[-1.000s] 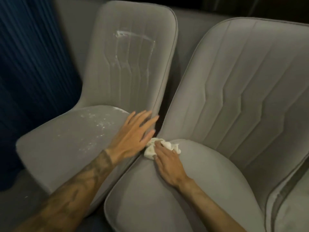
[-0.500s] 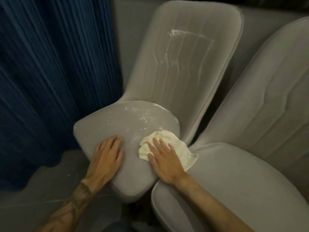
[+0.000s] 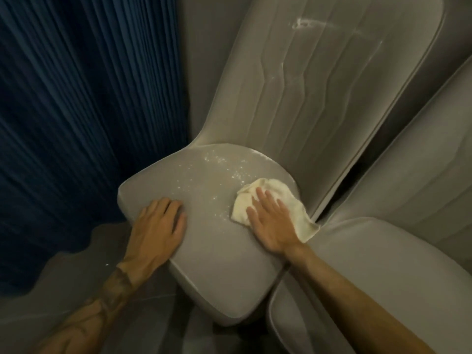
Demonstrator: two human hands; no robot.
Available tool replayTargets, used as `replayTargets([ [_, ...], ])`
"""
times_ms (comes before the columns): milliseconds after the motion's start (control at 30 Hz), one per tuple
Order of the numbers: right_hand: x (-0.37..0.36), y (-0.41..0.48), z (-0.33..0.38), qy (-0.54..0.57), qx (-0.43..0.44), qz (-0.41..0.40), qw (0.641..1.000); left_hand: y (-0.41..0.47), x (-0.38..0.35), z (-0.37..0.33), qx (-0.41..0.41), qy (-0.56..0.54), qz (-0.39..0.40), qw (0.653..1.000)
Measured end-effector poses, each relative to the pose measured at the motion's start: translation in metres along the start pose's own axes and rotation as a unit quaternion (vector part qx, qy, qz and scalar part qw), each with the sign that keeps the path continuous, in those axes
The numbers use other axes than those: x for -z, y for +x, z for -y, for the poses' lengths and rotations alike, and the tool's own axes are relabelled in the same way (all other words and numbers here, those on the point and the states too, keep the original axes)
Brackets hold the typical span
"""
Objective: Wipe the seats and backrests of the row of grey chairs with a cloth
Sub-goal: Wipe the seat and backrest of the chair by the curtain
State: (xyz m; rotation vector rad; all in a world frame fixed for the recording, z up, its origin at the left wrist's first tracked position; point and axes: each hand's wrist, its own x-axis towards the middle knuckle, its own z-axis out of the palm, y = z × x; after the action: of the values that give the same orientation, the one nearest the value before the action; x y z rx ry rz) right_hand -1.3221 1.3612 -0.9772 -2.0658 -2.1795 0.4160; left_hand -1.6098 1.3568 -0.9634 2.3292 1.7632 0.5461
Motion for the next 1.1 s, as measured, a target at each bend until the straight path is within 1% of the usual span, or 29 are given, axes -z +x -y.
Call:
replayTargets([
  [100, 0.020, 0.039, -0.011, 0.005, -0.093, -0.022, 0.995, 0.023, 0.000, 0.012, 0.005, 0.009, -0.006, 1.000],
  [167, 0.022, 0.055, -0.010, 0.002, -0.119, -0.038, 0.992, 0.043, 0.000, 0.024, 0.014, 0.009, -0.003, 1.000],
  [233, 0.014, 0.054, -0.003, 0.016, -0.108, -0.032, 0.993, 0.065, -0.002, 0.036, 0.019, 0.013, 0.007, 1.000],
  [333, 0.007, 0.034, 0.007, 0.039, -0.032, 0.010, 0.999, 0.102, -0.004, 0.054, 0.003, 0.034, 0.019, 0.999],
  [400, 0.011, 0.029, -0.002, -0.013, -0.011, 0.034, 0.999, 0.127, 0.000, 0.062, -0.013, 0.056, 0.029, 0.998],
  [433, 0.016, 0.034, -0.012, -0.045, -0.019, 0.038, 0.998, 0.137, 0.001, 0.067, -0.022, 0.061, 0.038, 0.997],
  [533, 0.029, 0.064, -0.033, -0.070, -0.118, 0.019, 0.990, 0.153, 0.000, 0.084, -0.086, 0.061, 0.056, 0.993],
  [567, 0.030, 0.072, -0.031, -0.066, -0.138, 0.008, 0.988, 0.155, 0.000, 0.090, -0.112, 0.059, 0.056, 0.990],
  [600, 0.029, 0.076, -0.021, -0.063, -0.140, 0.006, 0.988, 0.158, 0.000, 0.096, -0.129, 0.053, 0.060, 0.988],
  [667, 0.018, 0.071, 0.010, -0.043, -0.103, 0.012, 0.994, 0.162, -0.001, 0.106, -0.158, 0.046, 0.076, 0.983],
  [733, 0.003, 0.056, 0.037, 0.009, -0.046, 0.004, 0.999, 0.164, -0.003, 0.115, -0.193, 0.032, 0.077, 0.978],
  [800, 0.004, 0.050, 0.036, 0.019, -0.023, 0.010, 1.000, 0.167, -0.004, 0.123, -0.230, 0.013, 0.078, 0.970],
  [867, 0.011, 0.057, 0.009, -0.042, -0.058, 0.003, 0.997, 0.170, -0.007, 0.129, -0.256, -0.010, 0.067, 0.964],
  [900, 0.015, 0.061, -0.005, -0.066, -0.103, 0.001, 0.993, 0.171, -0.009, 0.132, -0.259, -0.027, 0.060, 0.964],
  [967, 0.023, 0.068, -0.015, -0.054, -0.203, -0.021, 0.977, 0.170, -0.012, 0.135, -0.256, -0.064, 0.047, 0.963],
  [1000, 0.019, 0.070, -0.009, -0.044, -0.227, -0.041, 0.972, 0.169, -0.013, 0.136, -0.253, -0.078, 0.040, 0.963],
  [1067, 0.005, 0.071, 0.021, -0.031, -0.226, -0.041, 0.973, 0.168, -0.014, 0.137, -0.253, -0.088, 0.033, 0.963],
  [1100, -0.003, 0.069, 0.039, -0.022, -0.210, -0.037, 0.977, 0.167, -0.014, 0.136, -0.254, -0.087, 0.031, 0.963],
])
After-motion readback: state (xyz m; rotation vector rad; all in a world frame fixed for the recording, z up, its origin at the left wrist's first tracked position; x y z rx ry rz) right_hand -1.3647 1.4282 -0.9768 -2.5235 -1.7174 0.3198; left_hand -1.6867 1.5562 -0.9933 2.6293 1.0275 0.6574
